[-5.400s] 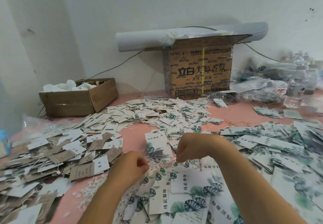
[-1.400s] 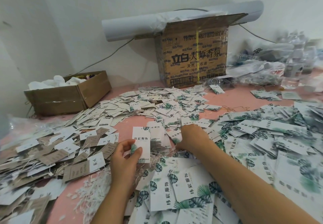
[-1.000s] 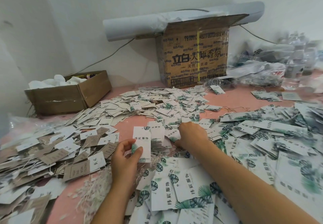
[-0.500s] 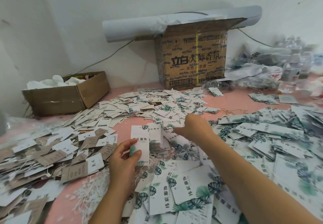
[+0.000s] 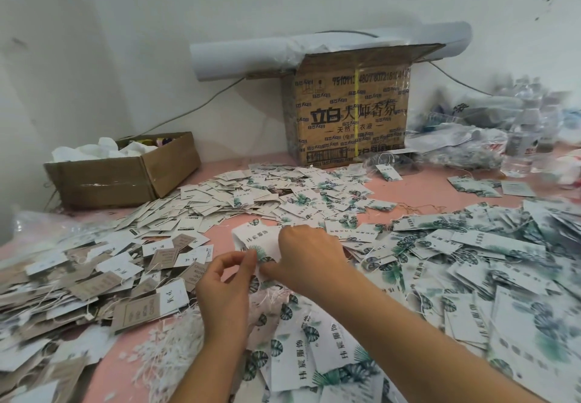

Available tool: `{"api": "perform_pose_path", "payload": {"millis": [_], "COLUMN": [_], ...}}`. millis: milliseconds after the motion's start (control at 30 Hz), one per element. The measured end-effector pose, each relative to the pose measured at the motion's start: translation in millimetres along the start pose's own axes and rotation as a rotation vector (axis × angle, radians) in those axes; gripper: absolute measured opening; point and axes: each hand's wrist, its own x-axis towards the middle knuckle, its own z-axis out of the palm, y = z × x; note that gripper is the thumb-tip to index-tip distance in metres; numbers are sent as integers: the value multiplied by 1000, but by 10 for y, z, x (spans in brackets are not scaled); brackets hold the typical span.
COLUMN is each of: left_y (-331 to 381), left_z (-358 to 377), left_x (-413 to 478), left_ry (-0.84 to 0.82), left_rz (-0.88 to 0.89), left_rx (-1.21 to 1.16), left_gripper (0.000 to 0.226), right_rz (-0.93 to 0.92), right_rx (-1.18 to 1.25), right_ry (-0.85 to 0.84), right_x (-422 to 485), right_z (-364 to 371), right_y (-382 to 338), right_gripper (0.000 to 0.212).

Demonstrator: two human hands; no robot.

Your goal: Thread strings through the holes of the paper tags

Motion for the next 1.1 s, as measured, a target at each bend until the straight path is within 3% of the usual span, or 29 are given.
{"api": "perform_pose_path", "payload": {"millis": [200,333,500,667,767,833,933,1100], "left_y": [-2,45,103,218,264,305,314,390], "left_z": [10,7,66,101,93,96,120,143], "left_x": [44,12,-81,-200,-225,-204,-173,-191], "left_ry": [-14,-137,-264,-319,-366,-403,-443,-431], "left_rz": [-98,-127,-128,-39,114,210,282,329], "left_rx": [-77,-95,49,99,82,96,102,121], "left_gripper": [31,41,23,17,56,62,59,22], "right_rz": [-41,-42,-159,-179,-166,-162,-116,-77], "right_rx": [18,123,734,1031,1166,1206,1256,1226], "right_ry": [3,-8,-110,-8,23,53,46,44], "right_x": [-58,-42,-62,-75,-83,-70,-59,-60], "right_z": [-1,-82,-239,-298,-338,-321,-300,-318], "right_y": [-54,-40,-97,-106,-81,-69,-87,-74], "right_gripper": [47,43,36,44,45,44,45,46]}}
